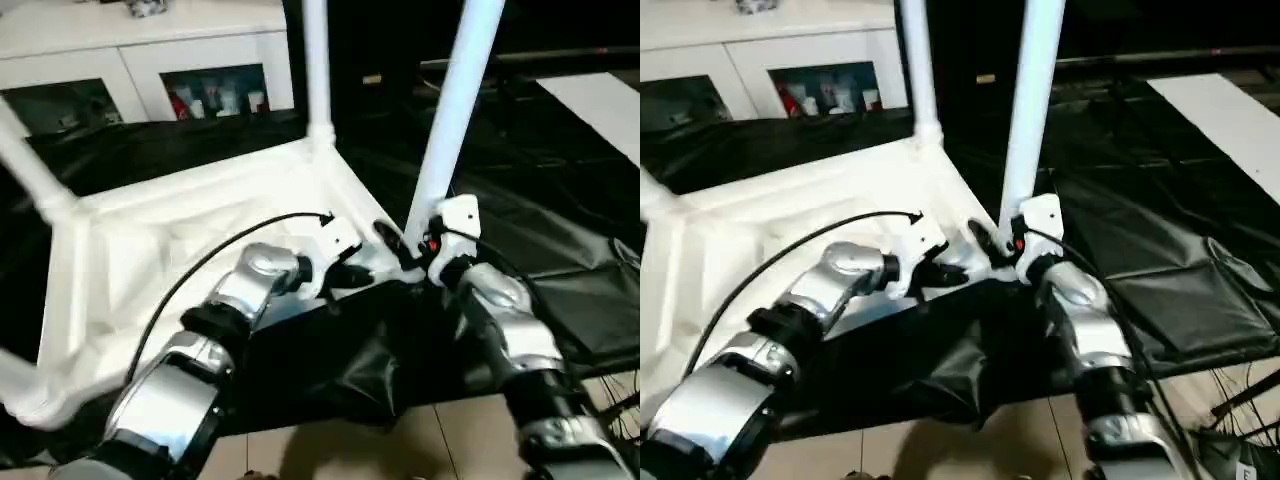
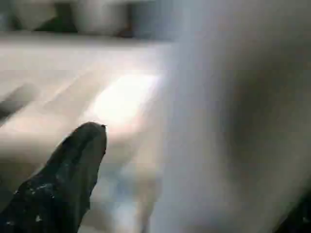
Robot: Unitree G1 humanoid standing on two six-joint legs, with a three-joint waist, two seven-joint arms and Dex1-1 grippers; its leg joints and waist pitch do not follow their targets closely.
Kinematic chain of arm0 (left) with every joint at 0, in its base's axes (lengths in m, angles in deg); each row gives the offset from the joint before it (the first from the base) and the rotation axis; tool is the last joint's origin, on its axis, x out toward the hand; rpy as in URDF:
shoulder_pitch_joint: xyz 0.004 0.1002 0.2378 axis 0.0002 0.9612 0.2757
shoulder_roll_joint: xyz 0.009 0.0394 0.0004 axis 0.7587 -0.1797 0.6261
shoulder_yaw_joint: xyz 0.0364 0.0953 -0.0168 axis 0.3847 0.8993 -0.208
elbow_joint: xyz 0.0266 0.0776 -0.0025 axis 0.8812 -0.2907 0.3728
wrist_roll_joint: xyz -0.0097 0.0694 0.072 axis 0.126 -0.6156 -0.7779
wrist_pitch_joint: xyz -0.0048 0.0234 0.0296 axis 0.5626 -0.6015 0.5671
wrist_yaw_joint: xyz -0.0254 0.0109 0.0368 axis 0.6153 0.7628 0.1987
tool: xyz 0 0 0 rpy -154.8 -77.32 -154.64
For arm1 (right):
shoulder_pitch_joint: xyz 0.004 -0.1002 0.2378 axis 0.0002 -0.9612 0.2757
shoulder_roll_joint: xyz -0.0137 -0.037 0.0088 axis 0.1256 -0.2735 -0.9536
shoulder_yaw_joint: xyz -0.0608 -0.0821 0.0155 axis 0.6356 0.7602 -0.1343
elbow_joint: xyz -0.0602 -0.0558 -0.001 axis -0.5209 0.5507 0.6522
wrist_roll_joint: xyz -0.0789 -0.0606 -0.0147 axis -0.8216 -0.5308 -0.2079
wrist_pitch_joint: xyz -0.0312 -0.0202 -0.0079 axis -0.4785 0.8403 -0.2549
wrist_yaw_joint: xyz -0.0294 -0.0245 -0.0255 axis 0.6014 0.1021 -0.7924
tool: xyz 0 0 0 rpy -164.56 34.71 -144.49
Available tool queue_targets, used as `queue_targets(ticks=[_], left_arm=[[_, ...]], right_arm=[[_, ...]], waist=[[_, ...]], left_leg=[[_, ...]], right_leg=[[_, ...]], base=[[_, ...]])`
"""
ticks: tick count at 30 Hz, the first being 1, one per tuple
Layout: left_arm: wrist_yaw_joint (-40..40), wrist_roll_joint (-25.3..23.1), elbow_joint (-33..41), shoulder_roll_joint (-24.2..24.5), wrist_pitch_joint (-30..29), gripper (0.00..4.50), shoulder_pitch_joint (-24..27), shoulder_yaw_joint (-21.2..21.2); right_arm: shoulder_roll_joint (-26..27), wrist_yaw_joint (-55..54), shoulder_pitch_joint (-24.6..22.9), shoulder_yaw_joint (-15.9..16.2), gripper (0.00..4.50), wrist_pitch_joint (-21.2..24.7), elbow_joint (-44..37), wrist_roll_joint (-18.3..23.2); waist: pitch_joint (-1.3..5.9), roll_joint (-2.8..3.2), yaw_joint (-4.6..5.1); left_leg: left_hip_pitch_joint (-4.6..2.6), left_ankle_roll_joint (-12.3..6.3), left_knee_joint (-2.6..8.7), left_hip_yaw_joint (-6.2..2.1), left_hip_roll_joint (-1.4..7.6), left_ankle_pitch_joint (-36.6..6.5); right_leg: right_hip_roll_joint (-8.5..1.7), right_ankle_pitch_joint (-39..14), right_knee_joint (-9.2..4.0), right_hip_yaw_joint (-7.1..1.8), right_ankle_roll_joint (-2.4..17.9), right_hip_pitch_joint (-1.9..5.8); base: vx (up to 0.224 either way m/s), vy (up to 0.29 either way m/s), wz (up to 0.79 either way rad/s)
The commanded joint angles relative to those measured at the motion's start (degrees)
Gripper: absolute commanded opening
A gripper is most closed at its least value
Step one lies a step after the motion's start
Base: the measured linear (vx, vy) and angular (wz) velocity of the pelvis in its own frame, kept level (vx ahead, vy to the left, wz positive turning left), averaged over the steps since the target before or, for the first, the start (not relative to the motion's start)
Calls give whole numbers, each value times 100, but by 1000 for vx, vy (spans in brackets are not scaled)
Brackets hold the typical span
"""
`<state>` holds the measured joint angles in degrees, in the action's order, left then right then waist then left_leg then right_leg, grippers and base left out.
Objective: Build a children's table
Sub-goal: Rotate leg to tighten
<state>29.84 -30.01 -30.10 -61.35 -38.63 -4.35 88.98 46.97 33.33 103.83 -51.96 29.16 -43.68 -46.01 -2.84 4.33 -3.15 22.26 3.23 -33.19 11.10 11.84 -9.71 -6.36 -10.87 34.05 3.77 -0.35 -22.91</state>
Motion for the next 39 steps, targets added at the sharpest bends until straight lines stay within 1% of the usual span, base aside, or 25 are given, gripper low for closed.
queue_targets(ticks=[1, 3, 4, 5, 7, 9, 11, 15, 16, 18, 19, 22, 23, 24, 25, 27, 28, 29, 30, 31, 32, 33, 34, 37, 39], left_arm=[[532, -7, 211, 212, 58, 0, 120, 166], [725, 34, 341, 286, 77, 0, 181, 201], [1199, 174, 742, 468, 18, 0, 366, 268], [1223, 182, 768, 480, 9, 0, 377, 273], [1519, 267, 1097, 655, -80, 0, 519, 323], [1589, 287, 1176, 697, -122, 0, 553, 328], [1732, 327, 1327, 775, -189, 0, 628, 330], [1786, 318, 1362, 820, -188, 0, 652, 332], [1785, 317, 1383, 829, -204, 0, 665, 329], [1774, 318, 1400, 829, -227, 0, 673, 325], [1759, 328, 1463, 839, -277, 0, 698, 331], [1757, 336, 1552, 855, -333, 0, 732, 338], [1747, 335, 1595, 862, -362, 0, 747, 333], [1742, 334, 1633, 864, -397, 0, 763, 323], [1738, 329, 1645, 866, -404, 0, 773, 318], [1737, 324, 1664, 874, -407, 0, 794, 314], [1735, 323, 1676, 879, -411, 0, 804, 312], [1732, 323, 1692, 883, -419, 0, 815, 308], [1730, 323, 1715, 895, -433, 0, 826, 303], [1727, 323, 1728, 901, -444, 0, 831, 301], [1719, 325, 1734, 906, -457, 0, 832, 295], [1717, 326, 1735, 907, -460, 0, 832, 294], [1717, 325, 1753, 917, -472, 0, 841, 295], [1715, 325, 1766, 931, -490, 0, 850, 290], [1523, 293, 1686, 853, -537, 0, 839, 253]], right_arm=[[-213, 746, -175, 175, 426, 235, -340, 188], [-317, 938, -247, 212, 426, 257, -431, 230], [-557, 1320, -398, 299, 426, 359, -643, 337], [-568, 1334, -404, 303, 426, 362, -651, 339], [-719, 1568, -474, 335, 426, 470, -802, 411], [-759, 1624, -493, 333, 426, 533, -874, 442], [-844, 1752, -536, 342, 426, 641, -1017, 508], [-877, 1864, -530, 331, 426, 665, -1029, 528], [-892, 1927, -530, 348, 426, 667, -1023, 514], [-907, 1970, -530, 365, 426, 670, -1016, 499], [-924, 2000, -528, 383, 398, 672, -990, 489], [-925, 2014, -529, 374, 386, 700, -990, 489], [-920, 2022, -529, 366, 386, 728, -1000, 493], [-920, 2032, -529, 371, 372, 754, -1006, 495], [-920, 2038, -526, 389, 350, 752, -994, 486], [-914, 2042, -519, 408, 343, 731, -966, 463], [-910, 2046, -515, 408, 329, 729, -958, 456], [-904, 2052, -511, 404, 307, 728, -949, 450], [-898, 2056, -503, 406, 307, 717, -932, 439], [-894, 2061, -497, 409, 303, 709, -921, 431], [-891, 2071, -483, 421, 297, 692, -892, 414], [-890, 2074, -480, 424, 276, 689, -886, 410], [-885, 2082, -473, 435, 272, 679, -868, 395], [-868, 2078, -462, 458, 270, 658, -838, 363], [-740, 1765, -452, 404, 267, 686, -692, 271]], waist=[[377, -98, -25], [373, -109, -34], [372, -100, -39], [375, -112, -39], [382, -74, -45], [388, -70, -63], [396, -65, -104], [403, -70, -147], [405, -80, -157], [408, -80, -164], [413, -97, -164], [414, -87, -167], [414, -108, -166], [414, -117, -172], [412, -108, -172], [416, -109, -171], [416, -106, -170], [423, -131, -170], [424, -136, -173], [427, -127, -174], [421, -142, -171], [421, -136, -175], [422, -137, -176], [424, -137, -173], [422, -121, -163]], left_leg=[[-80, -719, 315, -26, 101, -954], [-71, -703, 312, -22, 96, -974], [-75, -654, 327, -35, 107, -1032], [-79, -660, 329, -38, 115, -1016], [-84, -674, 312, -26, 115, -917], [-91, -677, 306, -20, 114, -892], [-108, -641, 309, -24, 126, -897], [-107, -565, 299, -20, 112, -913], [-105, -552, 297, -19, 111, -914], [-100, -553, 291, -22, 111, -846], [-98, -562, 285, -21, 106, -825], [-96, -575, 279, -23, 105, -787], [-93, -581, 279, -22, 104, -795], [-92, -586, 277, -23, 102, -775], [-87, -586, 277, -25, 103, -780], [-89, -586, 273, -25, 101, -772], [-92, -584, 272, -25, 103, -767], [-92, -586, 269, -23, 101, -753], [-89, -598, 268, -24, 103, -722], [-86, -611, 261, -25, 98, -690], [-81, -617, 263, -23, 98, -683], [-84, -618, 262, -23, 94, -691], [-88, -610, 261, -23, 96, -708], [-86, -615, 257, -22, 92, -690], [-86, -607, 254, -22, 88, -681]], right_leg=[[-155, -380, -348, -151, 1499, 333], [-150, -381, -342, -149, 1512, 326], [-163, -481, -341, -146, 1505, 326], [-162, -455, -336, -150, 1507, 337], [-151, -297, -315, -157, 1568, 308], [-146, -239, -306, -157, 1607, 295], [-151, -271, -303, -163, 1585, 293], [-152, -295, -300, -165, 1562, 291], [-156, -301, -300, -167, 1549, 291], [-158, -259, -289, -167, 1543, 293], [-155, -252, -285, -165, 1533, 297], [-155, -249, -278, -165, 1532, 295], [-156, -288, -285, -165, 1524, 296], [-156, -309, -277, -166, 1521, 297], [-161, -370, -282, -166, 1505, 298], [-155, -406, -282, -164, 1487, 294], [-155, -405, -284, -166, 1482, 290], [-154, -388, -282, -167, 1481, 295], [-154, -363, -273, -167, 1486, 294], [-153, -333, -266, -167, 1485, 294], [-152, -335, -267, -167, 1480, 291], [-152, -383, -270, -165, 1472, 292], [-153, -412, -271, -168, 1469, 288], [-149, -402, -269, -168, 1455, 288], [-142, -364, -268, -168, 1463, 282]], base=[[0, 0, 0], [0, 0, 0], [0, 0, 0], [0, 0, 0], [0, 0, 0], [0, 0, 0], [0, 0, 0], [0, 0, 0], [0, 0, 0], [0, 0, 0], [0, 0, 0], [0, 0, 0], [0, 0, 0], [0, 0, 0], [0, 0, 0], [0, 0, 0], [0, 0, 0], [0, 0, 0], [0, 0, 0], [0, 0, 0], [0, 0, 0], [0, 0, 0], [0, 0, 0], [0, 0, 0], [0, 0, 0]])
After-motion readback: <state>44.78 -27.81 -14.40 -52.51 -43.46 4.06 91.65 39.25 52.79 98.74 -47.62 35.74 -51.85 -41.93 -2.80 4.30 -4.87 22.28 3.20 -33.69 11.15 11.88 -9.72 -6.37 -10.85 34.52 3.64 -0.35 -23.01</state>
